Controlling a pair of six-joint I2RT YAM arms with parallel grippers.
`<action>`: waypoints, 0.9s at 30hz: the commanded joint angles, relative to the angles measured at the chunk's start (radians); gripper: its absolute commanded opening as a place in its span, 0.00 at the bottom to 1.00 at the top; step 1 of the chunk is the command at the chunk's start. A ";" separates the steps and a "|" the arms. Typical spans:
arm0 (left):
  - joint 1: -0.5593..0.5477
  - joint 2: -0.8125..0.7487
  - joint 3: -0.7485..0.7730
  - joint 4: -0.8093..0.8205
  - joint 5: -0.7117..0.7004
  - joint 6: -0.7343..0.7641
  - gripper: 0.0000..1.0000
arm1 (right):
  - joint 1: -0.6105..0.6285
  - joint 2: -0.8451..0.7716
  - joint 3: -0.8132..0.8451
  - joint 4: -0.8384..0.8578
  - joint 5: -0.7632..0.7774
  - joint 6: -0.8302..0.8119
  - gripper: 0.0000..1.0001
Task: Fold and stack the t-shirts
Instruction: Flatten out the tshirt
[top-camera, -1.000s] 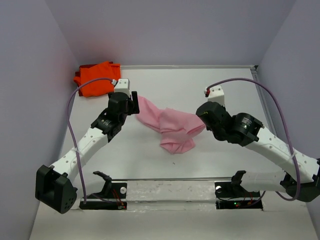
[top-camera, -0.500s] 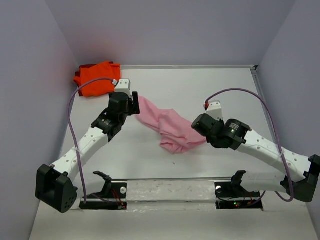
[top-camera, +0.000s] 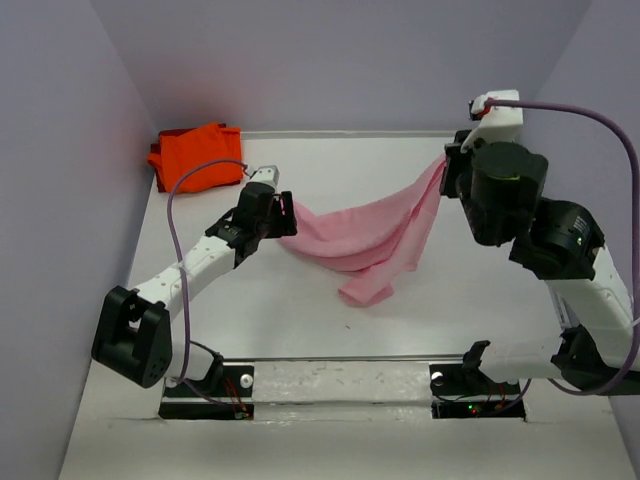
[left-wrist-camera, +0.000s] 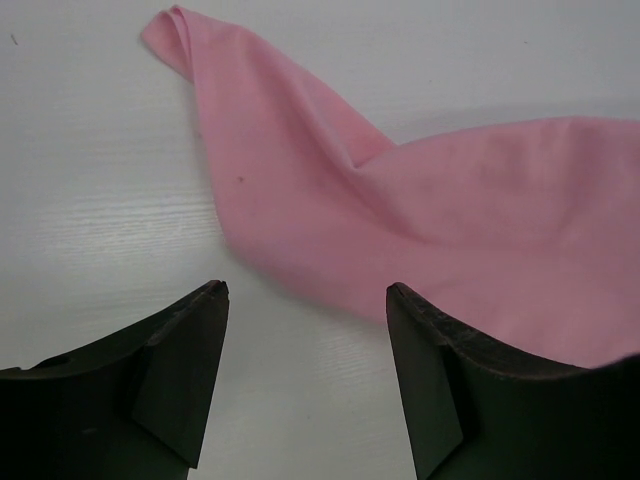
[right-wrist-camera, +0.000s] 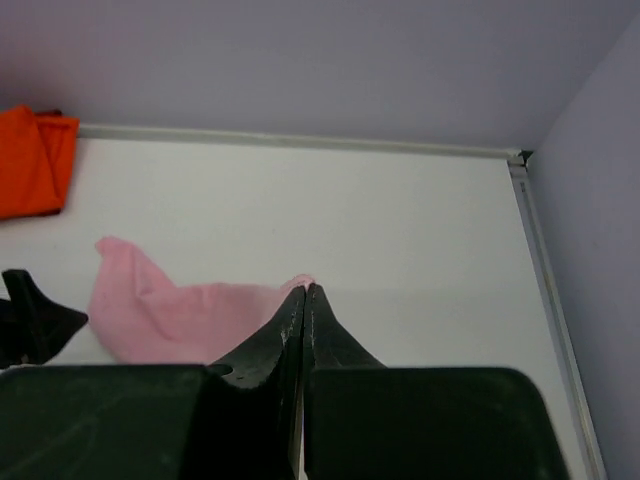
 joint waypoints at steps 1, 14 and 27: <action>0.000 -0.036 0.035 0.039 0.040 -0.061 0.73 | -0.001 0.039 0.162 0.214 0.077 -0.290 0.00; -0.114 0.196 -0.016 0.254 0.216 -0.205 0.71 | -0.001 0.024 0.181 0.294 0.135 -0.404 0.00; -0.336 0.451 0.107 0.309 0.222 -0.184 0.72 | -0.001 -0.001 0.089 0.292 0.114 -0.374 0.00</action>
